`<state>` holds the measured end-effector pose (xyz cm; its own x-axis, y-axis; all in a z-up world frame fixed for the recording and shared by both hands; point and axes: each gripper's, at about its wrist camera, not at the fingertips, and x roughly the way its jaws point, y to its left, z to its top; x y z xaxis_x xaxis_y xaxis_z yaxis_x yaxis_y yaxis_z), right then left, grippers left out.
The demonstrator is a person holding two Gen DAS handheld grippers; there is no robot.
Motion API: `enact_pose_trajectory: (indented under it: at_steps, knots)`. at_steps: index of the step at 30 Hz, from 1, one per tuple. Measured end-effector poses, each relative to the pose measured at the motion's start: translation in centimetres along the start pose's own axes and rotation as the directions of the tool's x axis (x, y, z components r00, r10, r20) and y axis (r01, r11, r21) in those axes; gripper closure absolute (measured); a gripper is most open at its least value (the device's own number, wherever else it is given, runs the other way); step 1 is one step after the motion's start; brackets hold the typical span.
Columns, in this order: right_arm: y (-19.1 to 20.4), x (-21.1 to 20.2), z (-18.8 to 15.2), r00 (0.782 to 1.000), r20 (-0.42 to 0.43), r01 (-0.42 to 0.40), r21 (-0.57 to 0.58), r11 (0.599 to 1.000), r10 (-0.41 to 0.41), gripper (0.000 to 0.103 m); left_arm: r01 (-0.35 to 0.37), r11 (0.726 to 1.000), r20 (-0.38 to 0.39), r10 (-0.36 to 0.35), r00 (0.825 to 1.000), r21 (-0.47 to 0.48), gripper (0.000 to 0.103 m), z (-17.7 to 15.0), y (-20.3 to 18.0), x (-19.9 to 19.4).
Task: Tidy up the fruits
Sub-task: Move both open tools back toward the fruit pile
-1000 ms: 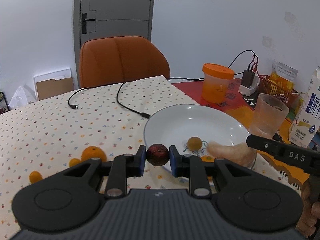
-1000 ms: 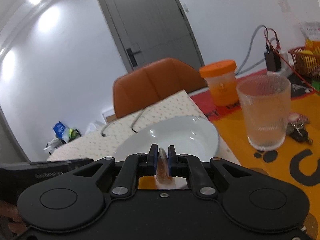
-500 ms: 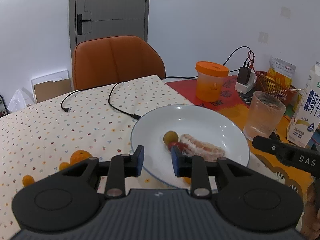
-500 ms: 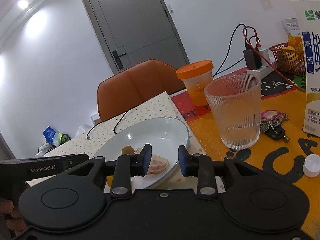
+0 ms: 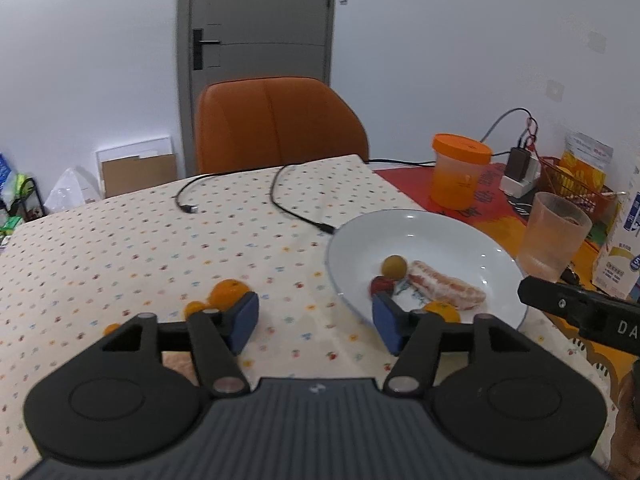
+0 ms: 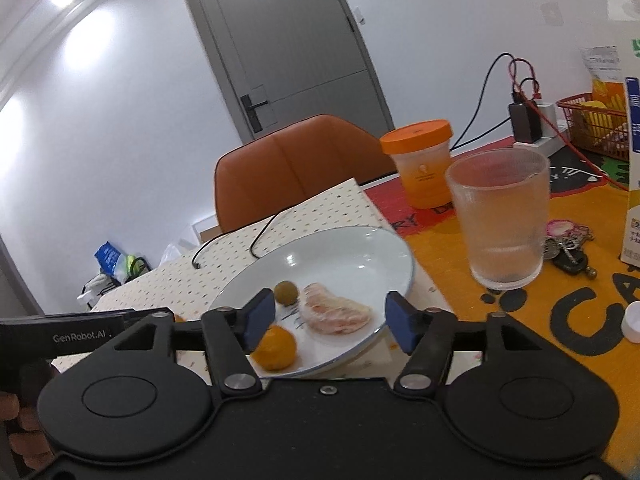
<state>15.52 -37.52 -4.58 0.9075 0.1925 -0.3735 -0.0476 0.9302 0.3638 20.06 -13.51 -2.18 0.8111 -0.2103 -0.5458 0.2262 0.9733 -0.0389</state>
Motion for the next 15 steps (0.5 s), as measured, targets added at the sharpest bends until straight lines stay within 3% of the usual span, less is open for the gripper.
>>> enact_pose_trajectory:
  at_steps: [5, 11, 15]
  knots:
    - [1.3, 0.0, -0.4, 1.000, -0.006, -0.001, -0.020, 1.000, 0.001, 0.022, -0.046, 0.999, -0.001, 0.046, 0.999, -0.021, 0.021, -0.5, 1.6, -0.7]
    - [2.9, 0.1, -0.8, 1.000, -0.005, 0.006, -0.037, 0.999, -0.007, 0.001, -0.087, 0.995, -0.015, 0.086, 0.996, -0.058, 0.019, -1.3, 3.8, -1.3]
    - [4.2, 0.2, -1.0, 1.000, -0.006, -0.015, -0.056, 0.998, 0.014, 0.000, -0.113, 0.991, -0.012, 0.112, 0.994, -0.075, 0.017, -1.8, 5.2, -1.8]
